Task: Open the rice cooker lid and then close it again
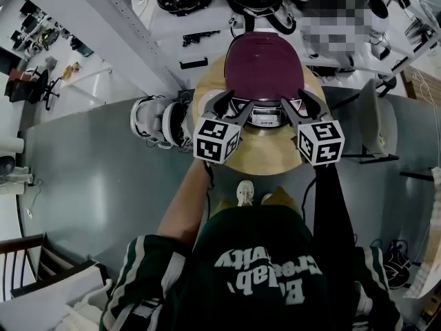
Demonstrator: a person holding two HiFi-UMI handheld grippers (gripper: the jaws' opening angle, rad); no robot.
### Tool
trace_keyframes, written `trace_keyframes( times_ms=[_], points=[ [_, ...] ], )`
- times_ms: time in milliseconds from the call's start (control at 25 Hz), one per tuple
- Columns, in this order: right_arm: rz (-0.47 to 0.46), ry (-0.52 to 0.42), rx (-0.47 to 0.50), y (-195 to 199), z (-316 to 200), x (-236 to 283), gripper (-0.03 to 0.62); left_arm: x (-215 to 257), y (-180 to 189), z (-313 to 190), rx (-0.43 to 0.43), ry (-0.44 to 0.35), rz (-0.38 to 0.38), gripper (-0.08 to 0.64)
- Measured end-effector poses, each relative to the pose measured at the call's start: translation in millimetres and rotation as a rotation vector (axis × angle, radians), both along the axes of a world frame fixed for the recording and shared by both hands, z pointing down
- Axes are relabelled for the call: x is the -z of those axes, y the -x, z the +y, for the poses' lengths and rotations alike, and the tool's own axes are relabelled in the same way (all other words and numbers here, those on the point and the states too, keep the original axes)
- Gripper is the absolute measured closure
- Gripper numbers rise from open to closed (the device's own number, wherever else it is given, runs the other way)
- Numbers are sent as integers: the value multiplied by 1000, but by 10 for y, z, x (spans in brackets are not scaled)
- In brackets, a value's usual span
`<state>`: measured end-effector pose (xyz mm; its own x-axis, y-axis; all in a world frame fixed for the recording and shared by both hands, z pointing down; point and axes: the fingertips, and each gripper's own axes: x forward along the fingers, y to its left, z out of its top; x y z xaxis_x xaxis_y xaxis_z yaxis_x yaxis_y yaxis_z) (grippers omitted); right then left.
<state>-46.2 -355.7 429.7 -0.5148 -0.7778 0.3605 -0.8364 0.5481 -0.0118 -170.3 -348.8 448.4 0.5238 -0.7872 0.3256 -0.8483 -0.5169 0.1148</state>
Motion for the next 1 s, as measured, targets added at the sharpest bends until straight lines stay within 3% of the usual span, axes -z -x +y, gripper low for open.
trace_keyframes(
  times_ms=[440, 640, 720, 840, 1000],
  points=[
    [-76, -138, 61, -556, 617, 602, 402, 1002, -588, 690, 75, -221, 10, 326],
    [-109, -183, 51, -892, 904, 699, 491, 1160, -800, 1034, 115, -270, 16, 430],
    [-119, -189, 45, -1006, 1030, 707, 589, 1192, -823, 1181, 146, -287, 22, 560],
    [-129, -206, 56, -1116, 1180, 758, 589, 1254, -799, 1319, 213, -316, -3, 560],
    [-62, -260, 58, -1209, 1300, 796, 589, 1256, -779, 1421, 271, -320, -39, 560]
  ],
)
